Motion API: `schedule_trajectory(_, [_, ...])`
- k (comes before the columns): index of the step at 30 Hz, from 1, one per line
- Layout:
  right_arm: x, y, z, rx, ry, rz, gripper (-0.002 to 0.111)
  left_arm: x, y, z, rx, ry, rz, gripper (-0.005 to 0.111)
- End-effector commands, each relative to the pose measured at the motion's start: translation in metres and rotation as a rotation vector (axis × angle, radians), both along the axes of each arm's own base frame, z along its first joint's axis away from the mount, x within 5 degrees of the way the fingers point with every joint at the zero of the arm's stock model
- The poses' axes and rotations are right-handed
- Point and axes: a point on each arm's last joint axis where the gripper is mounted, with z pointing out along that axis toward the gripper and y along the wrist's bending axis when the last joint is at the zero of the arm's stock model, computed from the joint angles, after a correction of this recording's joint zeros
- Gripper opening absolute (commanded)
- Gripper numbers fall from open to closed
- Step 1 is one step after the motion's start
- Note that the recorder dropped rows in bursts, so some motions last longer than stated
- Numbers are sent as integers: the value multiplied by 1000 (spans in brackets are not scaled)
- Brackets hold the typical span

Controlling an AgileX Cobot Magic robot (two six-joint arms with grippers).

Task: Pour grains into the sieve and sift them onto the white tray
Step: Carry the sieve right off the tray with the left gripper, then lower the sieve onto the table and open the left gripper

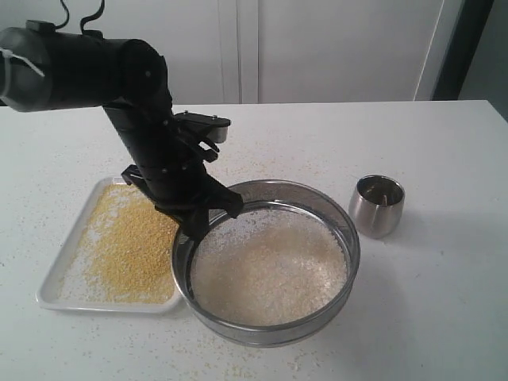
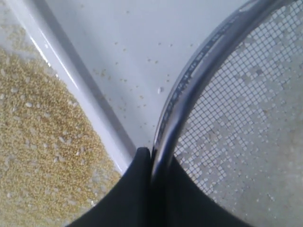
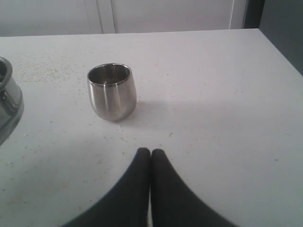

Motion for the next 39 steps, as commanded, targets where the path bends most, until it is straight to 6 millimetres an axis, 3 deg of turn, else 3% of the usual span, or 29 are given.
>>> schedule_trajectory(1, [0, 0, 1, 6, -16, -8, 0, 1, -14, 7, -33, 11, -8, 0])
schedule_trajectory(14, [0, 0, 1, 6, -16, -8, 0, 11, -47, 8, -46, -28, -68, 0])
schedule_trajectory(22, [0, 0, 1, 6, -16, -8, 0, 17, -62, -13, 1, -20, -96, 0])
schedule_trajectory(29, [0, 0, 1, 10, -16, -9, 0, 23, -66, -37, 23, -1, -79, 0])
schedule_trajectory(39, [0, 0, 1, 13, -16, -10, 0, 29, -67, -39, 15, -50, -74, 0])
